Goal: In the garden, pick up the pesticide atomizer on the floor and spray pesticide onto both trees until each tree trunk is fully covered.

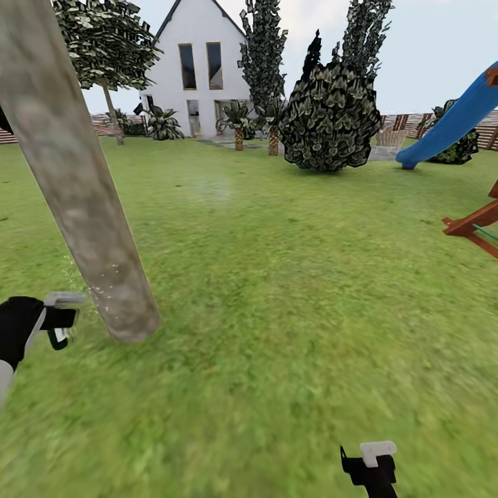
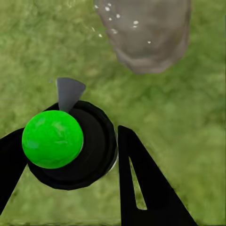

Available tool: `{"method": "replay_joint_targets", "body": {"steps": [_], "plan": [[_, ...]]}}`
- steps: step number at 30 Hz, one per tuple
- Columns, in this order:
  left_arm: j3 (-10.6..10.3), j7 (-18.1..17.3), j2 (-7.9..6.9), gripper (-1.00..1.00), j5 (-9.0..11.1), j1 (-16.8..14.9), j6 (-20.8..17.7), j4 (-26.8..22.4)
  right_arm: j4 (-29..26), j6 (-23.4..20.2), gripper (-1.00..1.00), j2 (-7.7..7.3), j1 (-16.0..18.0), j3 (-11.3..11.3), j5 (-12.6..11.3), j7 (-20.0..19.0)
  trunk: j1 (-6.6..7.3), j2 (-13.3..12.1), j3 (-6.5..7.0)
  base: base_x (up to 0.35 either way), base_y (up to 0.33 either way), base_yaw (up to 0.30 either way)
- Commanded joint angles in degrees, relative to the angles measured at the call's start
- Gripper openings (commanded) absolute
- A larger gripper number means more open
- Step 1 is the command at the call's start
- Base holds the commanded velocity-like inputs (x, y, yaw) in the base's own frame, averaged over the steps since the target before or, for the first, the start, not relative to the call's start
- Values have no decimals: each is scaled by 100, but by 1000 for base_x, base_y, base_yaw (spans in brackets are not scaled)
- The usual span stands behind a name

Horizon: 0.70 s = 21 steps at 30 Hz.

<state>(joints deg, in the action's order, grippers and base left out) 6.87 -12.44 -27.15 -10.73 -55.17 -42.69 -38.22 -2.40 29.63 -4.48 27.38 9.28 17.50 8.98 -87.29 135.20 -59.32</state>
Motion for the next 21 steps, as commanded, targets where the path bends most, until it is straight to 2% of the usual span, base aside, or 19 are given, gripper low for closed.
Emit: {"method": "replay_joint_targets", "body": {"steps": [1,3,5,10,17,20,21], "plan": [[19,-59,-86,-100,-71,22,-31,2,5,17,100,2,4,39,61,25,1,2,-5,0,0,0],[17,-71,-192,-100,-123,59,-36,34,3,17,100,1,4,39,61,27,1,2,-5,0,0,0],[12,-74,-215,-100,-133,76,-31,51,3,17,100,6,4,39,61,31,1,2,-5,0,0,59],[15,-73,-171,-100,-149,87,-36,-6,3,17,100,9,4,39,61,33,1,2,-5,20,0,225],[42,-62,-158,-100,-142,91,-38,11,3,17,100,9,4,39,61,32,1,2,-5,292,91,22],[40,-57,-141,-100,-139,94,-38,44,3,17,100,9,4,39,61,34,1,2,-5,71,32,99],[40,-57,-76,-100,-136,97,-33,49,3,17,100,9,4,39,61,34,1,2,-5,13,6,239]]}}
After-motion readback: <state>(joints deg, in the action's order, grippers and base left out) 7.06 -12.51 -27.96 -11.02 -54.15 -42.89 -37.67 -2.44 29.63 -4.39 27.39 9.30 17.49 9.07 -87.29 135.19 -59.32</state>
